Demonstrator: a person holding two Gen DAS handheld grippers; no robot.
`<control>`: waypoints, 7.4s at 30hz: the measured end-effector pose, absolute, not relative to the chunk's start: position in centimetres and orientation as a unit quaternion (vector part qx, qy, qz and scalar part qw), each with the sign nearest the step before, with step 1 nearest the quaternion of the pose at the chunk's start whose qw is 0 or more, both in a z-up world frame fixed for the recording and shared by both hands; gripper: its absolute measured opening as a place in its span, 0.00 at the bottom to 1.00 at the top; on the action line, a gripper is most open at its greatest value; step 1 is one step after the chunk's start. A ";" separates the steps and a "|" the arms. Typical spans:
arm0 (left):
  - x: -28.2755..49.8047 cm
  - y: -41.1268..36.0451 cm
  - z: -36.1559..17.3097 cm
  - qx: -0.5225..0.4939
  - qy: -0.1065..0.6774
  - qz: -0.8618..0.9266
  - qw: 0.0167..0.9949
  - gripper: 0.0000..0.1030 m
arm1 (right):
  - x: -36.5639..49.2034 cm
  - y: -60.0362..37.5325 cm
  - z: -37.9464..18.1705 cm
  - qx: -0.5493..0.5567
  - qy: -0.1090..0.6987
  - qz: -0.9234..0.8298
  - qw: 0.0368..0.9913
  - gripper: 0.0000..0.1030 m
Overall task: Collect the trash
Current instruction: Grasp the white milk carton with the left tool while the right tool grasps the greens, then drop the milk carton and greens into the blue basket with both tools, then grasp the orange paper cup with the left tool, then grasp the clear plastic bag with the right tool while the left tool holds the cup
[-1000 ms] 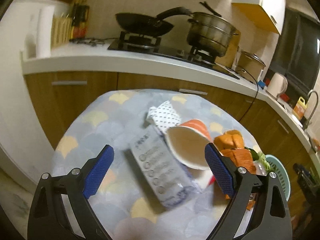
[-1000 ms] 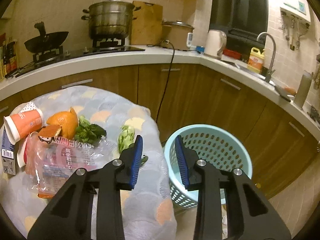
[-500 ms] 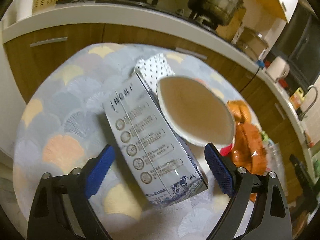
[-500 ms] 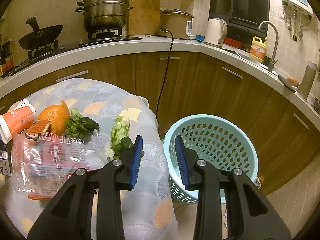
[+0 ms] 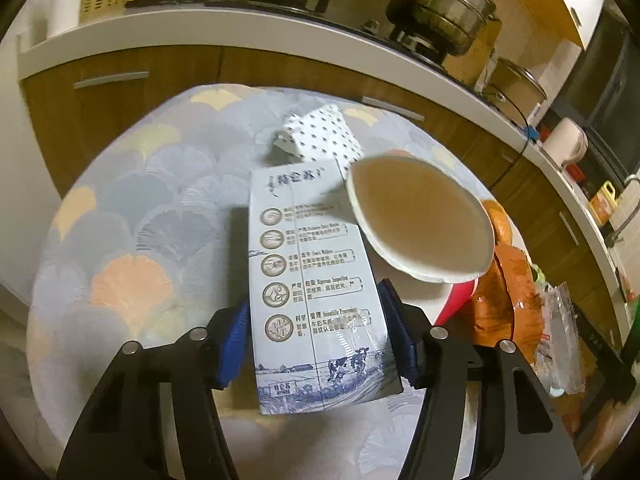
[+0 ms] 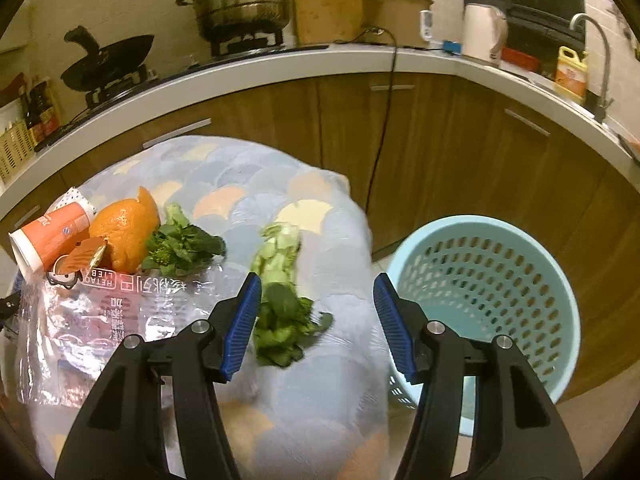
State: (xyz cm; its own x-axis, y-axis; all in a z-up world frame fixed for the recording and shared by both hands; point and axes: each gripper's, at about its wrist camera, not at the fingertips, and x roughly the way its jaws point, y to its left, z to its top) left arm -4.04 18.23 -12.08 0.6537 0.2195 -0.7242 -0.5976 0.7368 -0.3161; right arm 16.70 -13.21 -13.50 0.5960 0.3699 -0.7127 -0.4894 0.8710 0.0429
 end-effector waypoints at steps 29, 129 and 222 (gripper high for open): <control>-1.4 9.1 -0.2 -0.193 0.212 0.161 0.945 0.54 | 18.1 -18.7 -10.2 -0.006 0.371 0.246 0.896 0.18; 1.7 22.2 -12.9 -0.262 0.314 0.124 0.904 0.87 | 12.0 -9.8 -11.0 -0.102 0.383 0.322 0.860 0.32; 0.7 15.4 -7.1 -0.154 0.293 0.109 0.937 0.61 | 15.2 -4.1 -9.2 -0.102 0.427 0.410 0.799 0.72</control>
